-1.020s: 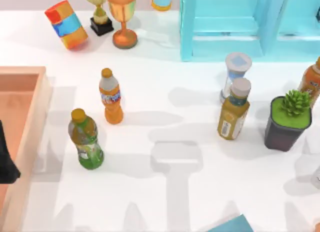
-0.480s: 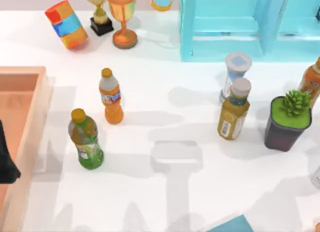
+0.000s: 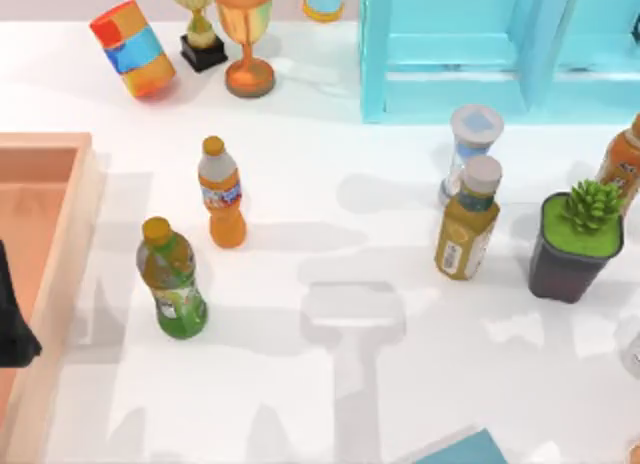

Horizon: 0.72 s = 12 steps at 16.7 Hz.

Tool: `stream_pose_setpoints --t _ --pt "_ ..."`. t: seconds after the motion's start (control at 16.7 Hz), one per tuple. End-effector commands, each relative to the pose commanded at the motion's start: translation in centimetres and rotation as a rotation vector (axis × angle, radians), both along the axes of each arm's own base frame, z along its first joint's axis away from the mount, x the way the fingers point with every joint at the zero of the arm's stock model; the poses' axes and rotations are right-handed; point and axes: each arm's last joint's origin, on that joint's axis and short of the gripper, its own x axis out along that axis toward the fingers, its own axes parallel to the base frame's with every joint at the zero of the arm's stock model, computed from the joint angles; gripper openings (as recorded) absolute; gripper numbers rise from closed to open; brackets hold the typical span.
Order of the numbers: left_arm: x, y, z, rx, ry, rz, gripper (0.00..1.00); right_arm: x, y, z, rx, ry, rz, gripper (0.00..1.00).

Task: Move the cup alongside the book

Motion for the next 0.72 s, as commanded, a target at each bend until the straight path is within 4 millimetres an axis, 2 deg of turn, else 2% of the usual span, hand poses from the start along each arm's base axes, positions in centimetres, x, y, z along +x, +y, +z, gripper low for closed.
stream_pose_setpoints --t 0.18,0.36,0.54,0.72 --pt "0.0 0.0 0.0 0.0 0.0 0.0 1.0 3.3 -2.5 -1.1 -0.01 0.182 0.161 1.0" --pt "0.0 0.0 0.0 0.0 0.0 0.0 1.0 5.5 -4.5 -2.5 0.008 0.305 0.284 1.0" --pt "0.0 0.0 0.0 0.0 0.0 0.0 1.0 6.6 -5.7 -3.4 0.026 0.365 0.35 1.0" --pt "0.0 0.0 0.0 0.0 0.0 0.0 1.0 6.7 -5.8 -3.5 0.028 0.37 0.356 1.0"
